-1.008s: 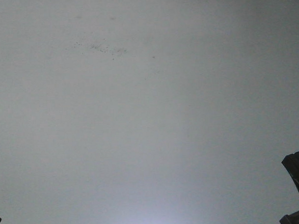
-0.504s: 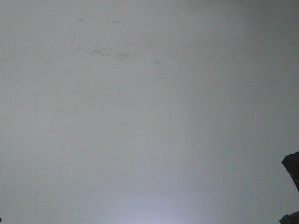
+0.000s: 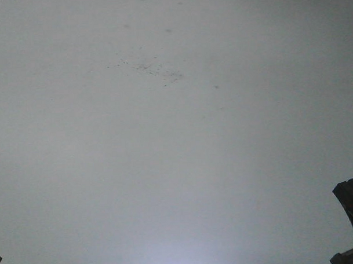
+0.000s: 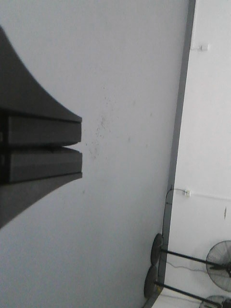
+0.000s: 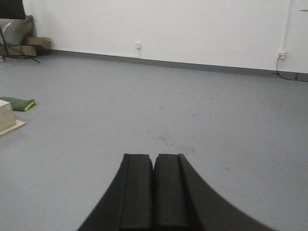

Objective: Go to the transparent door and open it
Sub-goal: 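Drive the base across the room toward the glass sliding door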

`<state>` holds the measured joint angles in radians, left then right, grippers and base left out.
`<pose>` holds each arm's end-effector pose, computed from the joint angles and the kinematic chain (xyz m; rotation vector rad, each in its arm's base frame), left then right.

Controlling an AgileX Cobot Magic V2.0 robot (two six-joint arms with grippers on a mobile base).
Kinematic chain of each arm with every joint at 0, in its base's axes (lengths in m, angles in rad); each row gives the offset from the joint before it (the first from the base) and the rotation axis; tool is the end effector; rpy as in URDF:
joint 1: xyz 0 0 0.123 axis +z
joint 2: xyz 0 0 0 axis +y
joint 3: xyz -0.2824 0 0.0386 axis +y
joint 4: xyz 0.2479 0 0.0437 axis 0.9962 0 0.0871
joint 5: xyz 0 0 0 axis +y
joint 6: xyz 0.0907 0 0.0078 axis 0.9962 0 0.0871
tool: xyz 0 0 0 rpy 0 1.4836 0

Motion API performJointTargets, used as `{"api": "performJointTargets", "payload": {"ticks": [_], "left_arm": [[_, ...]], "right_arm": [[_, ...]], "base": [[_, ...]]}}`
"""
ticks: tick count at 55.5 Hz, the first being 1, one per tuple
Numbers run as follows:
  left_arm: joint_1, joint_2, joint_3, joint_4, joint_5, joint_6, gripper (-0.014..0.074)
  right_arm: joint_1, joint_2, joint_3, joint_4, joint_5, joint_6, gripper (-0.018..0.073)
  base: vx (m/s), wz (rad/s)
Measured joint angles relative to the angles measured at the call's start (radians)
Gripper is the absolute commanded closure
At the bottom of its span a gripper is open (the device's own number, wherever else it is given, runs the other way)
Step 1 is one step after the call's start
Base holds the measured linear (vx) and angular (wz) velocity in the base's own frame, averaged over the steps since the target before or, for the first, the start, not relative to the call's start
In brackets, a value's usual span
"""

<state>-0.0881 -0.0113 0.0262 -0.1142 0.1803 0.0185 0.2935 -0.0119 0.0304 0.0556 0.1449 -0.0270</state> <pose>0.0558 -0.0068 0.1886 0.0106 1.6799 -0.1542 0.0540 0.0171 0.1903 -0.2248 1.6374 0.2517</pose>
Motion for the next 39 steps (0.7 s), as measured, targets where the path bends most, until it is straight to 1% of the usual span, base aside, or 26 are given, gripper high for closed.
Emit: {"api": "performJointTargets", "payload": {"ticks": [39], "left_arm": [[0.0,0.0,0.0,0.0,0.0,0.0,0.0596]], "right_arm": [[0.0,0.0,0.0,0.0,0.0,0.0,0.0561]], "base": [[0.47,0.47]]}}
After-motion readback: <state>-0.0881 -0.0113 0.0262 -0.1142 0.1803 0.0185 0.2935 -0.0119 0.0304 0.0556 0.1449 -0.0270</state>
